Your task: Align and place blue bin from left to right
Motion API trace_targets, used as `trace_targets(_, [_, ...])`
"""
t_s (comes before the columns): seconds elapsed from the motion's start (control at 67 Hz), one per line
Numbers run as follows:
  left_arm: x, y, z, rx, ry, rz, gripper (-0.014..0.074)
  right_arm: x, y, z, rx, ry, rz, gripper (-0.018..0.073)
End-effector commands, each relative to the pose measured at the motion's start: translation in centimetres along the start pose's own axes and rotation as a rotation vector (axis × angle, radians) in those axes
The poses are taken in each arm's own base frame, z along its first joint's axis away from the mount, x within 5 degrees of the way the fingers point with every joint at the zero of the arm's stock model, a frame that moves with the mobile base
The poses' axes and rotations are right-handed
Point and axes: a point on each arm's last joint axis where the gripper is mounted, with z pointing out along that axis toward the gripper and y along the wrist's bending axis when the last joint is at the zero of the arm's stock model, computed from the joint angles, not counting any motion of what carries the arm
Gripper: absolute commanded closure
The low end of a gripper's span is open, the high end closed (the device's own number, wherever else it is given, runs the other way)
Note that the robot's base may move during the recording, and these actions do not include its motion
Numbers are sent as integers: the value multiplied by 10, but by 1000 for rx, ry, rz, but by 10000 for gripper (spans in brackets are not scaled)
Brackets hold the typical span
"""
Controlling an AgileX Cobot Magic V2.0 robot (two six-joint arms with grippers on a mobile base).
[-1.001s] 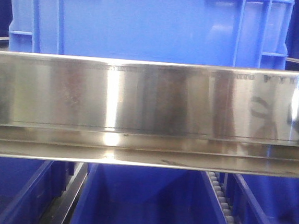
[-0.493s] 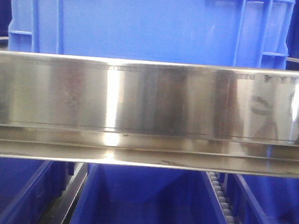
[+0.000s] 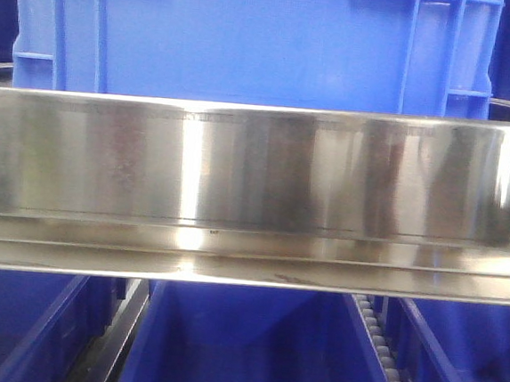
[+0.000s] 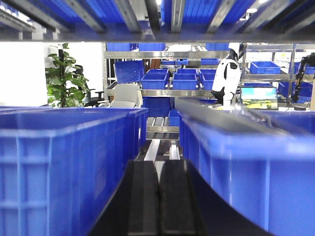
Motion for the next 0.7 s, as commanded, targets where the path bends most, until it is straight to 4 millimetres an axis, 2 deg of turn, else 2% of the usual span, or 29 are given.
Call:
trace_targets(0.0, [-14,-1,8,-4,26,2,707,-14,0,9,5,18,-10,639])
trace_targets(0.134, [-38,-3,31,-7,75,2,707,-41,1,32,6,70,-10,639])
trace_targets(0.344, [-55,-5,74,-18,282,-3,707,-74,3,80,8,248,-9,639])
trace_targets(0.523, [-61,-5,103,-25,342,1,707,-83,3,126,11,417,-9,639])
trace_targets(0.687, [-56,-4,117,-27,350,3,707,-79,2,151,13,468,-8,639])
